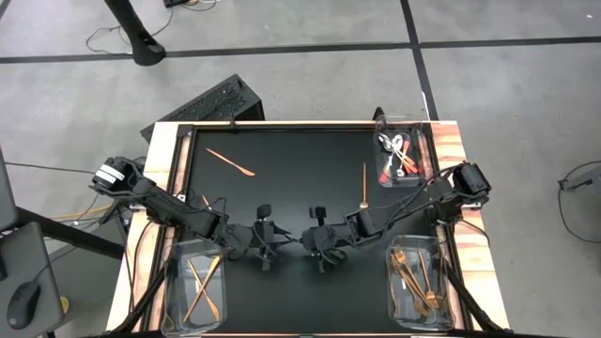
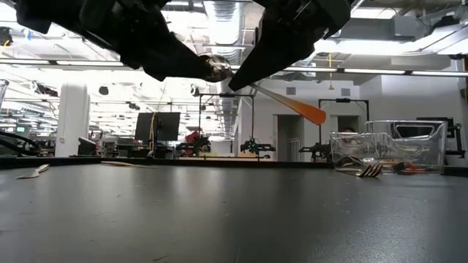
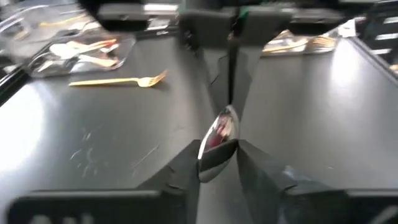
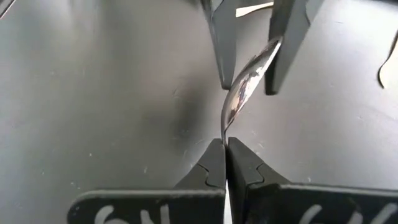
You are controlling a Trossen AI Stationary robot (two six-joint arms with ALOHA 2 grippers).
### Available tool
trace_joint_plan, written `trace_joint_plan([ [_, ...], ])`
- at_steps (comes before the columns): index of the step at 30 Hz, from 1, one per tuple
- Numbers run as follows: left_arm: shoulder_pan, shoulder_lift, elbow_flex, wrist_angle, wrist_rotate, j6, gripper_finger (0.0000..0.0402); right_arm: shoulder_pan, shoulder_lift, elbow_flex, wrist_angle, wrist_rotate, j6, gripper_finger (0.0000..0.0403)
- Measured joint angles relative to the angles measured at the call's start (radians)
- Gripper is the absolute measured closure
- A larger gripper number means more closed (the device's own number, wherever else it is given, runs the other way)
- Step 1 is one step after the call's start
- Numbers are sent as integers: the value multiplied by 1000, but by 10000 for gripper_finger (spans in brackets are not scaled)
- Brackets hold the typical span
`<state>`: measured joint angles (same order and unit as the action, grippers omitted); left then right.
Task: Sort silverware by color (type)
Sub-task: Put the orange spoon into the top right transparent bin
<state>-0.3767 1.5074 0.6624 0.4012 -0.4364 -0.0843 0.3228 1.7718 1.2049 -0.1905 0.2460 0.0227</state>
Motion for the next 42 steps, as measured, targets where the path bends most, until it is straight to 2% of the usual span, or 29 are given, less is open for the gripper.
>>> trace_joint_plan([
  [3, 1, 0, 0, 27, 83, 31, 368, 7, 0, 0, -6, -16, -19, 391],
  [5, 5, 0, 0, 43, 147, 38, 389, 15, 0, 0, 0, -19, -19, 382],
  [8, 12, 0, 0, 61, 196, 40, 394, 19, 0, 0, 1, -14, 17, 359],
  [12, 12, 0, 0, 76, 186, 47, 401, 16, 0, 0, 7, -11, 58, 322],
  [15, 15, 0, 0, 85, 188, 51, 401, 17, 0, 0, 4, 2, 60, 310],
  [18, 21, 0, 0, 87, 186, 53, 401, 16, 0, 0, -11, 21, 60, 324],
  [22, 30, 0, 0, 86, 174, 44, 401, 5, -11, 0, -43, 12, 35, 382],
  [24, 37, 0, 1, 91, 155, 28, 399, 4, -19, 1, -61, 11, 33, 389],
  [28, 64, 0, 2, 90, 112, -10, 380, -19, -46, 3, -129, 31, 100, 388],
  [32, 89, 0, 6, 91, 50, -31, 337, -64, -103, 9, -283, 100, 224, 390],
  [38, 89, -2, 0, -22, -75, -120, 275, -196, -244, 7, -640, 345, 413, 392],
  [42, 88, 0, 0, -118, -135, -200, 258, -308, -349, 6, -866, 429, 468, 392],
])
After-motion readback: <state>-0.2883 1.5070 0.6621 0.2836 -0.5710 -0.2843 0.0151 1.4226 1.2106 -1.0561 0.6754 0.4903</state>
